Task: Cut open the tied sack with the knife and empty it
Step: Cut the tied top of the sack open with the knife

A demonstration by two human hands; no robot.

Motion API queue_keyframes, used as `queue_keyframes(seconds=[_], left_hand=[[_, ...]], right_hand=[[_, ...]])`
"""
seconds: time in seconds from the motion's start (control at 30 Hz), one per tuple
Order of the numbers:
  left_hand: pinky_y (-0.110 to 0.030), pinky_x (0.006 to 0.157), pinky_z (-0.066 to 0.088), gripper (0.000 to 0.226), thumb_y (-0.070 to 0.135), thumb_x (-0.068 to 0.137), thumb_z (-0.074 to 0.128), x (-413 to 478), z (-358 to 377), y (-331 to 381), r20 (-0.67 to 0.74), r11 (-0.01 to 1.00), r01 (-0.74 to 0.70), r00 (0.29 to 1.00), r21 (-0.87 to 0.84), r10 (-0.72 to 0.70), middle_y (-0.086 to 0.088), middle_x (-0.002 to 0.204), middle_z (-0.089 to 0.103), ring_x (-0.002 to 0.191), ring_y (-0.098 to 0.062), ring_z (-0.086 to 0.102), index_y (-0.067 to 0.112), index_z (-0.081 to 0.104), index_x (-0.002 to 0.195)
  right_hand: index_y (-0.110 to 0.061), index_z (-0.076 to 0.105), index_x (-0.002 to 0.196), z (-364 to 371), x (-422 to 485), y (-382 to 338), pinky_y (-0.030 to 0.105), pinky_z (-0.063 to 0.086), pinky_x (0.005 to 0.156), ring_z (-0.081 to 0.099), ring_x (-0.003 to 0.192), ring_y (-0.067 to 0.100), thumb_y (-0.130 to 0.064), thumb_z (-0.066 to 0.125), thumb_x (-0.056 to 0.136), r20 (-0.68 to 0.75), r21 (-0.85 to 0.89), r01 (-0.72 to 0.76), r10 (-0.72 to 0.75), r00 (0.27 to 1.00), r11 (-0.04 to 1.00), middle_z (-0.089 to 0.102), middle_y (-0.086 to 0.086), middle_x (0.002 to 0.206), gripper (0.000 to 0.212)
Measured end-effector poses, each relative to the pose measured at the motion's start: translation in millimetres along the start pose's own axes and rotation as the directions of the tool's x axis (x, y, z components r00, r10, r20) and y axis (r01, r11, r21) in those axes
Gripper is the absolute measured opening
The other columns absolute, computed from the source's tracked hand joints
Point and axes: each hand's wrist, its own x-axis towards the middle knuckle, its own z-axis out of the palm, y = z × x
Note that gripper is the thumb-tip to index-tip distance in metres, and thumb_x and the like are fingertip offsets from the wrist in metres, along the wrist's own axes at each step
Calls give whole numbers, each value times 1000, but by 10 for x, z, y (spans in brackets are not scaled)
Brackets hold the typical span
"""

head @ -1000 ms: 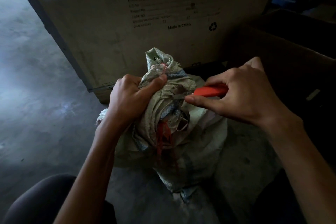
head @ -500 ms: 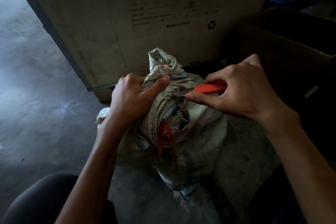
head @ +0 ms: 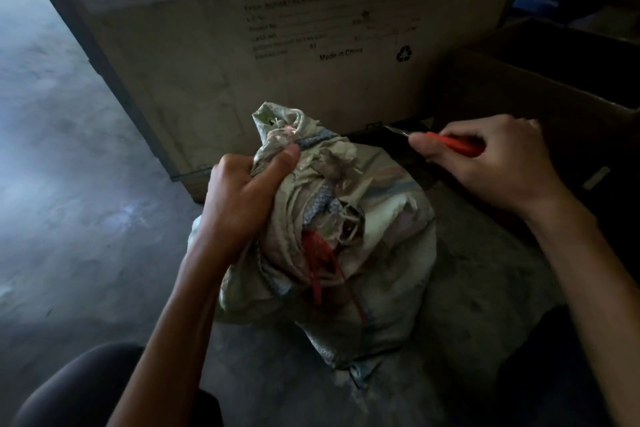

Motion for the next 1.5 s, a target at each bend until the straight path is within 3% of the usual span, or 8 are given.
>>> queue_keyframes(seconds=[0.13, 0.33, 0.63, 0.83, 1.0, 1.13, 1.4, 1.5], left_hand=[[-67, 72, 56, 73, 58, 86, 68, 11, 52, 25, 21, 976, 64, 998, -208, -61, -36, 85, 72, 78, -47, 73, -15, 69, 79], [-34, 73, 65, 50, 54, 92, 64, -119, 192, 35, 131, 898, 107, 990, -426, -56, -15, 89, 81, 85, -26, 80, 7, 81, 89], [-25, 65, 62, 32, 45, 85, 77, -145, 42, 79, 212, 942, 45, 977, -333, 28, -8, 86, 82, 78, -15, 78, 13, 80, 84], [-40, 69, 53, 47, 32, 89, 73, -123, -77, 56, 271, 953, 35, 961, -302, 50, -27, 84, 74, 74, -26, 65, -15, 67, 86], [-24, 66, 61, 17, 24, 88, 73, -93, -194, 9, 384, 943, 52, 920, -327, 82, -5, 81, 80, 74, -12, 75, 12, 82, 81], [-22, 72, 61, 14, 23, 88, 70, -116, -255, 50, 428, 938, 22, 893, -347, 138, -4, 90, 82, 84, -13, 79, 19, 84, 88], [-21, 59, 59, 27, 41, 79, 74, -152, -172, 50, 248, 893, 170, 966, -418, -68, -6, 78, 80, 71, -14, 77, 15, 80, 76], [-31, 78, 65, 46, 59, 83, 62, -136, -93, 77, 247, 857, 237, 960, -457, -134, -7, 103, 81, 96, -22, 79, 20, 80, 96]], right_hand=[[-2, 59, 62, 335, -70, -463, 31, 48, 58, 57, 55, 13, -86, 69, 54, 125, 629, -249, 220, 968, 737, 59, 0, 55, 85], [-16, 81, 93, 622, -182, -738, 26, 60, 72, 77, 89, 16, -45, 92, 55, 347, 855, -372, 135, 928, 361, 80, 3, 91, 49], [-17, 79, 98, 591, -178, -698, 28, 60, 84, 75, 95, 11, -37, 85, 71, 215, 838, -202, 32, 976, 507, 80, -3, 96, 33], [-13, 78, 103, 596, -161, -681, 28, 58, 88, 74, 98, 9, -19, 80, 82, 195, 806, -113, -81, 977, 581, 79, -1, 100, 22], [-12, 72, 94, 523, -150, -613, 4, 48, 61, 66, 64, -11, 3, 69, 87, 191, 844, -19, -268, 944, 536, 72, -22, 69, 16], [-7, 73, 86, 464, -98, -545, 8, 47, 54, 65, 57, -4, -3, 71, 87, 230, 829, -15, -316, 920, 559, 72, -11, 65, 4], [-24, 72, 82, 601, -118, -571, 37, 56, 66, 69, 67, 16, -55, 82, 67, 172, 732, -141, 19, 985, 667, 71, 4, 70, 36], [-28, 61, 87, 614, -128, -604, 28, 52, 57, 57, 57, 6, -73, 78, 54, 41, 671, -240, 288, 957, 701, 58, -5, 64, 59]])
